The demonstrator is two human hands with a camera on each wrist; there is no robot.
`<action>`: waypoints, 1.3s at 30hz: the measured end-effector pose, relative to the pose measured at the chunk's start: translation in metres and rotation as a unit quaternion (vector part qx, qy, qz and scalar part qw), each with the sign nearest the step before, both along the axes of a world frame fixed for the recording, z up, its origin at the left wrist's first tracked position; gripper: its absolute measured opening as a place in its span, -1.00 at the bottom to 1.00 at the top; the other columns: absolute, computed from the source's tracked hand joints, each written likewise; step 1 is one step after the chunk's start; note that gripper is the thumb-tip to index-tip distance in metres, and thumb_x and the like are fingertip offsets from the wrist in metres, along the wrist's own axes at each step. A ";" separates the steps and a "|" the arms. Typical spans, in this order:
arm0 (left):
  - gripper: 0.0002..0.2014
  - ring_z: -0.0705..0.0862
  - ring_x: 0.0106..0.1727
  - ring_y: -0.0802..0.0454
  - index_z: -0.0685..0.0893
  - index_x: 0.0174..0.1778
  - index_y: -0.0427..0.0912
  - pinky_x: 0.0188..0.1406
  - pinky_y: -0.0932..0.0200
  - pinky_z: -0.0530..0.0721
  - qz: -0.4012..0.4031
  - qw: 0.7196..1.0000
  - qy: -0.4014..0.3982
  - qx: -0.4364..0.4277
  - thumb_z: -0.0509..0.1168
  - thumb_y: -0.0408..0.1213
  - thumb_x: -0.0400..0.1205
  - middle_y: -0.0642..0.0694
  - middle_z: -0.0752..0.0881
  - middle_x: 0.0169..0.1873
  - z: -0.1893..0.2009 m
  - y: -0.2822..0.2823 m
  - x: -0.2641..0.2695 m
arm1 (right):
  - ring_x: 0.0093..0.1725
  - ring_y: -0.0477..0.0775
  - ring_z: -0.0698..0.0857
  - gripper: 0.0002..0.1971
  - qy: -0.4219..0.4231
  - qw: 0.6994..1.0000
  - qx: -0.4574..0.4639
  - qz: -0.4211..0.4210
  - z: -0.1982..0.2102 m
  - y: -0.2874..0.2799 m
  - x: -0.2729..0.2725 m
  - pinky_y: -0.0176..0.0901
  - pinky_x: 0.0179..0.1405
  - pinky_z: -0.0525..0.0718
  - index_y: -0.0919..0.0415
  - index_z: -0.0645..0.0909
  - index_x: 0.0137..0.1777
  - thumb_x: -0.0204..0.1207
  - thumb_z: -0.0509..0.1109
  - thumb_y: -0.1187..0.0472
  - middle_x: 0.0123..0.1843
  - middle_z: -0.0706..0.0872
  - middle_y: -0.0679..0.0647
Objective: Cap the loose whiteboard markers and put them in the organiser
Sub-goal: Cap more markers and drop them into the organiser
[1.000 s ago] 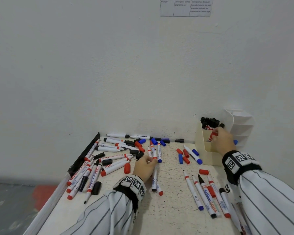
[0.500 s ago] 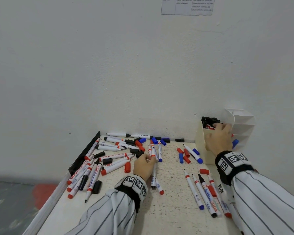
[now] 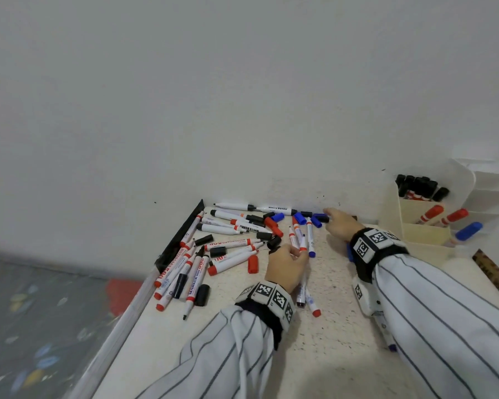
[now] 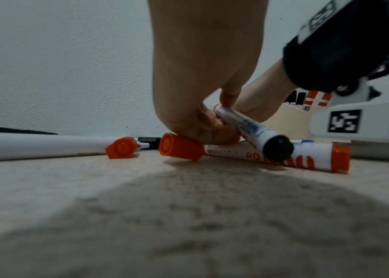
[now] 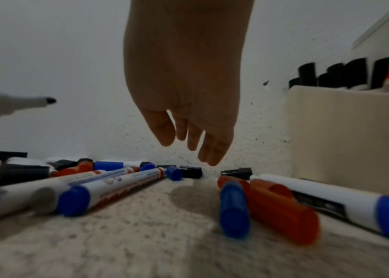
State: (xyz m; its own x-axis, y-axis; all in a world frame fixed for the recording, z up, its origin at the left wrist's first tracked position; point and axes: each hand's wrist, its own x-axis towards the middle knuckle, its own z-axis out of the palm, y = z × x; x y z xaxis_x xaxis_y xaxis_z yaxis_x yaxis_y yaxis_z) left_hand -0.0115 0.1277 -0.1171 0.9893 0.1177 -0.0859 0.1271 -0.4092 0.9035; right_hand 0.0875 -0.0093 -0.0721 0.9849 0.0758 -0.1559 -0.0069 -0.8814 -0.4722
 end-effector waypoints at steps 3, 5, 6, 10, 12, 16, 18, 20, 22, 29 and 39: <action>-0.82 0.56 -0.19 0.08 0.59 -0.05 -0.12 -0.08 0.15 0.59 -0.007 1.000 0.001 -0.003 0.25 -0.08 0.64 -0.01 0.64 -0.19 -0.001 -0.001 0.000 | 0.59 0.22 0.26 -0.40 0.043 0.999 -0.022 0.013 0.001 0.010 0.009 -0.08 0.54 0.24 0.24 0.02 0.65 0.64 0.13 0.36 0.64 0.18 0.24; -0.83 0.54 -0.22 0.09 0.58 -0.07 -0.12 -0.14 0.18 0.54 -0.007 1.000 0.002 -0.005 0.25 -0.09 0.64 0.04 0.58 -0.27 0.000 -0.001 0.000 | 0.59 0.23 0.25 -0.39 0.065 0.997 -0.039 0.013 0.001 0.013 0.013 -0.09 0.51 0.25 0.21 -0.02 0.66 0.66 0.12 0.30 0.65 0.16 0.24; -0.83 0.53 -0.22 0.09 0.57 -0.08 -0.11 -0.14 0.18 0.53 -0.006 1.000 0.003 -0.006 0.25 -0.08 0.64 0.06 0.57 -0.29 0.000 -0.001 0.001 | 0.59 0.22 0.25 -0.41 0.071 0.996 -0.054 0.010 0.001 0.014 0.014 -0.10 0.51 0.25 0.20 -0.01 0.66 0.67 0.11 0.27 0.65 0.16 0.24; -0.83 0.54 -0.25 0.11 0.55 -0.15 -0.09 -0.16 0.20 0.51 -0.003 1.000 0.007 -0.005 0.26 -0.07 0.63 0.08 0.56 -0.33 -0.001 0.001 0.001 | 0.46 0.22 0.43 -0.53 0.055 0.987 -0.152 -0.003 -0.002 0.018 0.014 -0.07 0.37 0.41 0.18 0.22 0.58 0.67 0.10 0.19 0.55 0.37 0.24; -0.83 0.56 -0.22 0.10 0.56 -0.16 -0.09 -0.16 0.19 0.53 -0.001 1.000 0.004 -0.002 0.26 -0.07 0.62 0.05 0.59 -0.29 -0.001 0.001 0.001 | 0.50 0.22 0.38 -0.46 0.063 0.981 -0.185 -0.010 -0.002 0.020 0.012 0.00 0.44 0.39 0.13 0.15 0.62 0.64 0.16 0.23 0.58 0.28 0.21; -0.82 0.58 -0.11 0.05 0.53 -0.21 -0.07 -0.12 0.18 0.53 -0.004 1.000 0.008 0.005 0.26 -0.06 0.62 -0.01 0.60 -0.16 -0.001 0.001 0.002 | 0.53 0.20 0.37 -0.47 0.067 0.972 -0.223 -0.015 -0.004 0.018 0.013 -0.01 0.50 0.37 0.22 0.21 0.60 0.64 0.18 0.21 0.58 0.33 0.21; -0.82 0.60 -0.08 0.03 0.51 -0.24 -0.05 -0.16 0.20 0.50 -0.004 1.000 0.010 0.001 0.26 -0.07 0.62 -0.01 0.59 -0.16 -0.001 0.000 0.002 | 0.51 0.15 0.41 -0.52 0.071 0.968 -0.238 -0.019 -0.003 0.017 0.011 -0.07 0.50 0.38 0.23 0.28 0.57 0.66 0.13 0.17 0.56 0.38 0.18; -0.82 0.57 -0.11 0.06 0.52 -0.23 -0.06 -0.16 0.20 0.50 -0.005 1.000 0.008 0.003 0.26 -0.07 0.62 -0.02 0.60 -0.16 -0.002 0.000 0.001 | 0.46 0.13 0.47 -0.56 0.077 0.969 -0.233 -0.019 -0.002 0.017 0.010 -0.08 0.46 0.44 0.25 0.36 0.52 0.65 0.14 0.19 0.51 0.45 0.17; -0.82 0.55 -0.13 0.08 0.55 -0.17 -0.09 -0.15 0.19 0.51 -0.007 1.000 0.008 0.007 0.25 -0.06 0.62 -0.06 0.62 -0.14 -0.002 0.001 0.002 | 0.36 0.12 0.55 -0.62 0.083 0.969 -0.231 -0.019 0.000 0.018 0.011 -0.11 0.35 0.53 0.26 0.46 0.43 0.63 0.18 0.22 0.41 0.55 0.17; -0.83 0.53 -0.17 0.11 0.55 -0.11 -0.11 -0.16 0.22 0.52 -0.015 1.000 0.003 0.019 0.24 -0.07 0.64 -0.09 0.62 -0.12 0.000 -0.001 -0.001 | 0.02 0.10 0.62 -0.74 0.068 0.972 -0.226 -0.018 0.006 0.011 0.007 -0.17 -0.03 0.62 0.29 0.57 0.11 0.54 0.38 0.12 0.13 0.68 0.17; -0.85 0.52 -0.16 0.13 0.55 -0.08 -0.08 -0.12 0.23 0.51 -0.021 0.999 0.019 0.015 0.23 -0.08 0.65 -0.10 0.62 -0.10 0.002 -0.002 -0.002 | 0.43 0.14 0.47 -0.53 0.081 0.978 -0.188 0.044 0.017 -0.006 -0.017 -0.12 0.37 0.45 0.14 0.33 0.55 0.63 0.18 0.30 0.49 0.45 0.16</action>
State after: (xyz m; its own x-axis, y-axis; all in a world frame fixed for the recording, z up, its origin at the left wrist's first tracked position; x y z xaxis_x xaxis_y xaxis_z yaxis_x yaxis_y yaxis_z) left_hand -0.0134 0.1256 -0.1150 0.9896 0.0789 -0.1203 0.1429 -0.4422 0.8854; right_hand 0.0708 -0.0158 -0.0554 0.9370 0.0672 -0.3427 0.0293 -0.9930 -0.1146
